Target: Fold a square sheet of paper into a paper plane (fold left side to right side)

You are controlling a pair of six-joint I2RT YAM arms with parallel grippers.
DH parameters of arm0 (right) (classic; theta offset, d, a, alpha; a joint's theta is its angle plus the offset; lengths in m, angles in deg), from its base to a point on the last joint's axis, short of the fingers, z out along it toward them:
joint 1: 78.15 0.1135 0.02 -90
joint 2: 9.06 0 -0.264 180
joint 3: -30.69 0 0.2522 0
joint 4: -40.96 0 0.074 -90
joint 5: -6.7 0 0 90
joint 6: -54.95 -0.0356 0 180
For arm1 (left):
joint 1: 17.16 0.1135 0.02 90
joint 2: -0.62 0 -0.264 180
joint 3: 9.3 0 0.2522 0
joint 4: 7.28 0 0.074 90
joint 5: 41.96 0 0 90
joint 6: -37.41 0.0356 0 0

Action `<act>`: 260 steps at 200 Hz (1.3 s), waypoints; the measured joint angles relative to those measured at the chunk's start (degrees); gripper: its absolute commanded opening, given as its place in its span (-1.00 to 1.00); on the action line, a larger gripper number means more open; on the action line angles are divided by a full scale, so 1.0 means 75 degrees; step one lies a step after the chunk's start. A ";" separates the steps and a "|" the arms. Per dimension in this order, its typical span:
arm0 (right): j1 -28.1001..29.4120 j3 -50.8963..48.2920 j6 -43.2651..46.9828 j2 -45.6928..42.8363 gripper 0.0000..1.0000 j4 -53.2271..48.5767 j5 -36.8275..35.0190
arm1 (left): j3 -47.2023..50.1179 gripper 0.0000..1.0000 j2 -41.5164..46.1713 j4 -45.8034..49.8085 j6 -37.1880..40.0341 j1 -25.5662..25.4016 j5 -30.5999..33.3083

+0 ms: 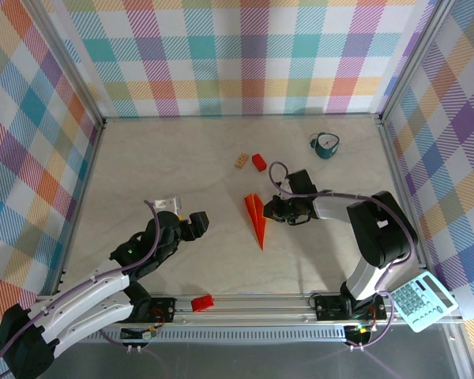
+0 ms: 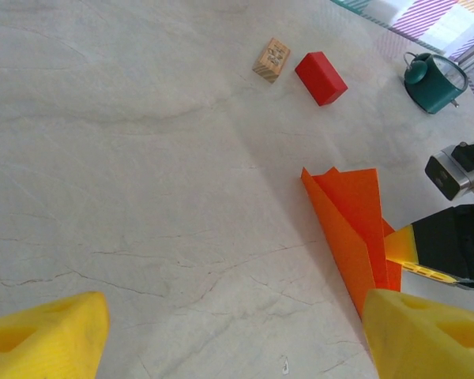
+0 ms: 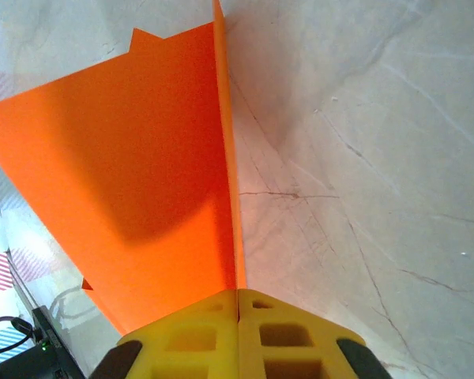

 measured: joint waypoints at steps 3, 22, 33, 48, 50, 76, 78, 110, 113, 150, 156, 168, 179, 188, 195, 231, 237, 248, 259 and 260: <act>0.0000 0.0000 0.0006 0.0000 -0.86 -0.0015 0.0000 | 0.0000 0.67 -0.0003 -0.0012 0.0000 0.0000 0.0000; 0.0000 0.0000 0.0047 0.0000 -0.84 -0.0076 0.0000 | 0.0000 0.67 -0.0003 -0.0067 -0.0015 0.0000 0.0000; 0.0000 0.0000 0.0055 0.0000 -0.80 -0.0090 0.0000 | 0.0000 0.67 -0.0006 -0.0076 -0.0017 0.0000 0.0000; 0.0000 0.0006 0.0079 0.0000 -0.74 -0.0093 0.0000 | 0.0000 0.68 -0.0006 -0.0076 -0.0017 0.0000 0.0000; 0.0000 0.0009 0.0079 0.0000 -0.73 -0.0093 0.0000 | 0.0000 0.68 -0.0006 -0.0076 -0.0017 0.0000 0.0000; 0.0000 0.0020 0.0108 0.0000 -0.58 -0.0111 -0.0003 | 0.0000 0.68 -0.0023 -0.0076 -0.0017 0.0000 0.0000; 0.0000 0.0020 0.0099 0.0000 -0.58 -0.0122 -0.0006 | 0.0000 0.68 -0.0029 -0.0076 -0.0017 0.0000 0.0000; 0.0000 0.0087 0.0154 -0.0032 -0.41 -0.0323 -0.0070 | 0.0000 0.69 -0.0122 -0.0087 -0.0017 0.0000 -0.0006; 0.0000 0.0093 0.0160 -0.0050 -0.39 -0.0358 -0.0096 | 0.0000 0.69 -0.0137 -0.0087 -0.0017 0.0000 -0.0006; 0.0006 0.0128 0.0326 -0.0527 -0.25 -0.0857 -0.0358 | 0.0000 0.70 -0.0236 -0.0111 -0.0015 0.0003 -0.0058; 0.0006 0.0163 0.0344 -0.0638 -0.24 -0.0988 -0.0408 | 0.0000 0.70 -0.0245 -0.0117 -0.0015 0.0009 -0.0061; 0.0041 0.0303 0.0434 -0.0831 -0.22 -0.1309 -0.0551 | 0.0000 0.71 -0.0256 -0.0137 -0.0012 0.0017 -0.0058; 0.0096 0.0507 0.0542 -0.0976 -0.22 -0.1679 -0.0714 | 0.0000 0.71 -0.0265 -0.0137 -0.0009 0.0047 -0.0061; 0.0201 0.0740 0.0635 -0.1075 -0.23 -0.2063 -0.0921 | 0.0000 0.72 -0.0271 -0.0140 -0.0009 0.0058 -0.0058; 0.0303 0.0935 0.0702 -0.1110 -0.23 -0.2352 -0.1058 | 0.0000 0.72 -0.0280 -0.0140 -0.0006 0.0076 -0.0058; 0.0880 0.1629 0.0886 -0.1128 -0.23 -0.3462 -0.1545 | 0.0000 0.72 -0.0353 -0.0283 0.0015 0.0117 -0.0064; 0.0965 0.1664 0.0886 -0.1125 -0.23 -0.3593 -0.1556 | 0.0000 0.72 -0.0361 -0.0300 0.0017 0.0125 -0.0076; 0.1087 0.1696 0.0886 -0.1081 -0.23 -0.3789 -0.1559 | 0.0000 0.73 -0.0376 -0.0303 0.0020 0.0146 -0.0119; 0.1177 0.1751 0.0886 -0.0970 -0.24 -0.3943 -0.1574 | 0.0000 0.73 -0.0385 -0.0306 0.0023 0.0152 -0.0125; 0.1186 0.1760 0.0889 -0.0950 -0.24 -0.3963 -0.1580 | 0.0000 0.73 -0.0385 -0.0306 0.0023 0.0152 -0.0125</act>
